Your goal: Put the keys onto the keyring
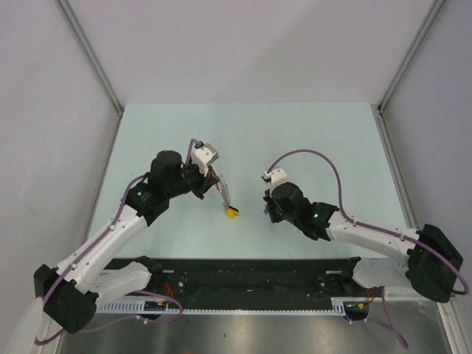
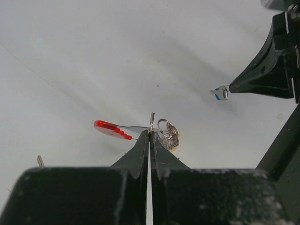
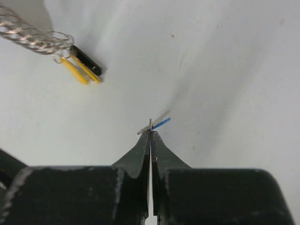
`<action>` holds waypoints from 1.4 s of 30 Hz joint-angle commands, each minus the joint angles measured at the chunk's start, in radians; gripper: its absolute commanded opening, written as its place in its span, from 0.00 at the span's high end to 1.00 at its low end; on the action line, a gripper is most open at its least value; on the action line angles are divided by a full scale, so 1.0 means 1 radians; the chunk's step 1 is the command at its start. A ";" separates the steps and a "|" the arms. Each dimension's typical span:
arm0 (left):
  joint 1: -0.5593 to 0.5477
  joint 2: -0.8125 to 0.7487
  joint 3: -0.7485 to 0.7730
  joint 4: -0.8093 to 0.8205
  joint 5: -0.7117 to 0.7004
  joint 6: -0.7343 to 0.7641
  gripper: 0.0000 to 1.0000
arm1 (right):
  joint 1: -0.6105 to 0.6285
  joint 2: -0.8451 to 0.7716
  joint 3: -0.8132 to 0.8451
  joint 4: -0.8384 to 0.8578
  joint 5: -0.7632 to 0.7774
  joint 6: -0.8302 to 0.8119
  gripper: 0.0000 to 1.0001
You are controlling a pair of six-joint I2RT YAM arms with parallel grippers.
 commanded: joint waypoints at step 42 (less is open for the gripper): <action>-0.099 -0.065 0.057 0.005 0.044 0.213 1.00 | -0.301 -0.193 0.275 -0.453 -0.488 -0.590 1.00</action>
